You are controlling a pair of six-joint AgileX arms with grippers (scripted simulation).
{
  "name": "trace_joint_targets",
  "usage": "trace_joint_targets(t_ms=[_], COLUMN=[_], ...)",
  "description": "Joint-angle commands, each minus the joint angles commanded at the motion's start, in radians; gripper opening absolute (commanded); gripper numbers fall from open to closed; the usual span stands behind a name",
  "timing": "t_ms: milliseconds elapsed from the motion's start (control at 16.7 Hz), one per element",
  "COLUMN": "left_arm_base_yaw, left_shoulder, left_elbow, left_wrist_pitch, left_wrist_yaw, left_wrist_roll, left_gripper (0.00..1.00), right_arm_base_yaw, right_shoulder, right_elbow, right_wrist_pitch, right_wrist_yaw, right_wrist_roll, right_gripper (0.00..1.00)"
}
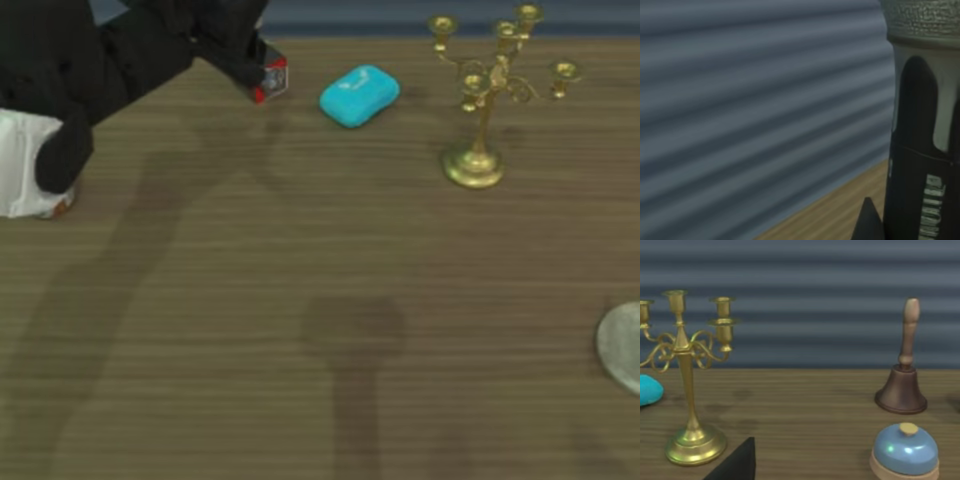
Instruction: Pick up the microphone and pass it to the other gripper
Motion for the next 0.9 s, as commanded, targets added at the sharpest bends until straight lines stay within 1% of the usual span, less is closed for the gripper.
trace_joint_targets(t_ms=[120,240,360,600,660,780,900], left_arm_base_yaw=[-0.009,-0.044,-0.109,-0.276,-0.312,-0.355,-0.36], left_shoulder=[0.001,-0.023,-0.069,-0.183,-0.209,-0.245,-0.25], left_elbow=[0.003,-0.018,-0.058,-0.158,-0.179,-0.206,-0.21], left_wrist_pitch=[-0.002,0.005,0.015,0.039,0.044,0.052,0.053], left_wrist_yaw=[-0.006,-0.043,-0.114,-0.296,-0.333,-0.375,-0.38], left_wrist_roll=[0.0,-0.002,-0.006,-0.017,-0.019,-0.021,-0.021], left_gripper=[0.0,0.0,0.0,0.0,0.0,0.0,0.0], right_arm_base_yaw=[0.0,0.0,0.0,0.0,0.0,0.0,0.0], right_shoulder=[0.0,0.0,0.0,0.0,0.0,0.0,0.0], right_elbow=[0.0,0.0,0.0,0.0,0.0,0.0,0.0], right_wrist_pitch=[0.0,0.0,0.0,0.0,0.0,0.0,0.0], right_wrist_yaw=[0.0,0.0,0.0,0.0,0.0,0.0,0.0], right_wrist_roll=[0.0,0.0,0.0,0.0,0.0,0.0,0.0], right_gripper=[1.0,1.0,1.0,1.0,1.0,1.0,1.0])
